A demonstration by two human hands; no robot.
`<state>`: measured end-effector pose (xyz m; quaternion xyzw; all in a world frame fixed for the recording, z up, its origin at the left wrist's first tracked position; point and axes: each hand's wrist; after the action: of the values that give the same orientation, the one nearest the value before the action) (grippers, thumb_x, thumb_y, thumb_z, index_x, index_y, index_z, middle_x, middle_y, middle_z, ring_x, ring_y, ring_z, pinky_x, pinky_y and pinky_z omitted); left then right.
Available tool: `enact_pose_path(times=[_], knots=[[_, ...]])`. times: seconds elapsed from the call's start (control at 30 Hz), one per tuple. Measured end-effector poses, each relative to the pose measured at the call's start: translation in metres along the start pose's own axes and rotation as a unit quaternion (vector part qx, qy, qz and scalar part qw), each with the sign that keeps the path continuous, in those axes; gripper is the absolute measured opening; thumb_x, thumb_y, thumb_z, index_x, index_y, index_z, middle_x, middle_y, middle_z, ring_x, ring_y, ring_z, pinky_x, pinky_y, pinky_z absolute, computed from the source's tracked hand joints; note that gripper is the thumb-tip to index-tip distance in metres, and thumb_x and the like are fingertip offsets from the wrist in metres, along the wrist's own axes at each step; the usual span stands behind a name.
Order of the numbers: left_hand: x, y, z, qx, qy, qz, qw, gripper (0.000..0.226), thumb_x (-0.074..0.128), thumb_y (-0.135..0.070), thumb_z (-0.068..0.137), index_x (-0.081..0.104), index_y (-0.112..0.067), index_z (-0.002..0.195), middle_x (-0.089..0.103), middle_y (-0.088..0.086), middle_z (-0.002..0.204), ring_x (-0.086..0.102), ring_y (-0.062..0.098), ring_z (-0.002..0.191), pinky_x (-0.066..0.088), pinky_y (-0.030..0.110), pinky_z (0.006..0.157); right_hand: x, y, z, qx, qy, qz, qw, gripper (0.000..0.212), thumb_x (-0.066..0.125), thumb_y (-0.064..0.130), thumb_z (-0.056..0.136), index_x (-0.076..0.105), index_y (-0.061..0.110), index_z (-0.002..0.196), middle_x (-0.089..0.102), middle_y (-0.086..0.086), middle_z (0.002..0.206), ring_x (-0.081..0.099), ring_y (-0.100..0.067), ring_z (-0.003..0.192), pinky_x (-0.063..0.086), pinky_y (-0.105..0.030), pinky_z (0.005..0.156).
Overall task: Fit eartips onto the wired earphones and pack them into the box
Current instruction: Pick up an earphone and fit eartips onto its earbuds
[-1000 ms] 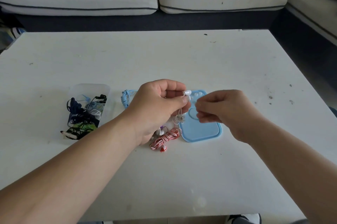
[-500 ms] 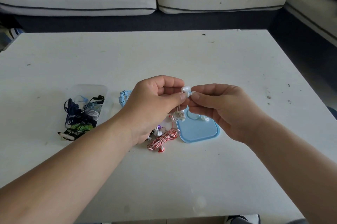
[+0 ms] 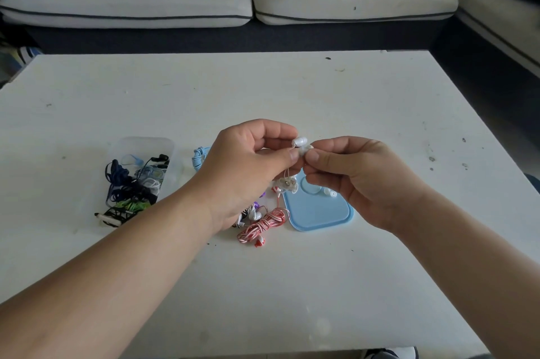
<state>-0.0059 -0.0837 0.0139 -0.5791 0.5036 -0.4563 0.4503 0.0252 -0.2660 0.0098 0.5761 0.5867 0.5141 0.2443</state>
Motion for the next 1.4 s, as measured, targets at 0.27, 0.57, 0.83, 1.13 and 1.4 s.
enact_pose_path(times=[0.27, 0.57, 0.83, 1.13, 1.4], knots=[[0.000, 0.002, 0.001, 0.013, -0.020, 0.006, 1.000, 0.022, 0.076, 0.002, 0.087, 0.074, -0.009, 0.106, 0.078, 0.011, 0.096, 0.077, 0.019, 0.084, 0.061, 0.025, 0.077, 0.004, -0.002, 0.000, -0.029, -0.014, -0.020, 0.999, 0.012, 0.073, -0.003, 0.081, 0.071, -0.007, 0.092, 0.074, -0.016, 0.078, 0.073, -0.021, 0.071, 0.060, -0.025, 0.068], [-0.001, 0.005, 0.003, 0.032, -0.050, 0.021, 0.998, 0.021, 0.074, 0.003, 0.090, 0.074, -0.012, 0.104, 0.079, 0.003, 0.090, 0.078, 0.014, 0.081, 0.059, 0.023, 0.074, 0.018, -0.014, -0.002, -0.075, -0.055, -0.019, 0.995, 0.013, 0.076, 0.002, 0.085, 0.075, -0.006, 0.095, 0.077, -0.025, 0.095, 0.075, -0.039, 0.095, 0.060, -0.035, 0.084], [-0.004, 0.005, 0.007, 0.004, -0.065, 0.014, 0.998, 0.027, 0.084, -0.009, 0.083, 0.073, -0.014, 0.107, 0.079, 0.008, 0.096, 0.079, 0.024, 0.087, 0.063, 0.035, 0.079, 0.020, -0.014, -0.003, -0.084, -0.069, -0.048, 0.993, 0.010, 0.071, 0.008, 0.092, 0.079, 0.003, 0.089, 0.078, -0.017, 0.087, 0.073, -0.027, 0.082, 0.061, -0.035, 0.082], [-0.005, 0.004, 0.004, -0.007, -0.045, 0.020, 0.999, 0.025, 0.078, -0.001, 0.087, 0.074, -0.013, 0.108, 0.079, 0.009, 0.098, 0.079, 0.026, 0.091, 0.060, 0.026, 0.074, 0.012, -0.016, 0.004, -0.025, -0.053, 0.006, 0.998, 0.014, 0.067, 0.008, 0.095, 0.071, -0.005, 0.101, 0.074, -0.020, 0.088, 0.070, -0.023, 0.073, 0.060, -0.028, 0.067], [-0.003, -0.013, -0.002, -0.015, -0.073, -0.130, 0.989, 0.027, 0.074, 0.005, 0.088, 0.068, -0.006, 0.112, 0.077, 0.019, 0.098, 0.075, 0.026, 0.080, 0.063, 0.038, 0.080, 0.017, -0.022, 0.010, 0.060, 0.122, -0.111, 0.984, 0.039, 0.062, 0.007, 0.090, 0.067, 0.013, 0.128, 0.069, -0.014, 0.129, 0.062, -0.029, 0.126, 0.049, -0.048, 0.109]])
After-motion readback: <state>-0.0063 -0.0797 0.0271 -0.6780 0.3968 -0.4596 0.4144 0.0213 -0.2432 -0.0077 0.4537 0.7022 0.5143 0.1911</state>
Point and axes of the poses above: each hand's wrist, its own z-axis towards the middle knuckle, its own x-axis out of the palm, y = z × x
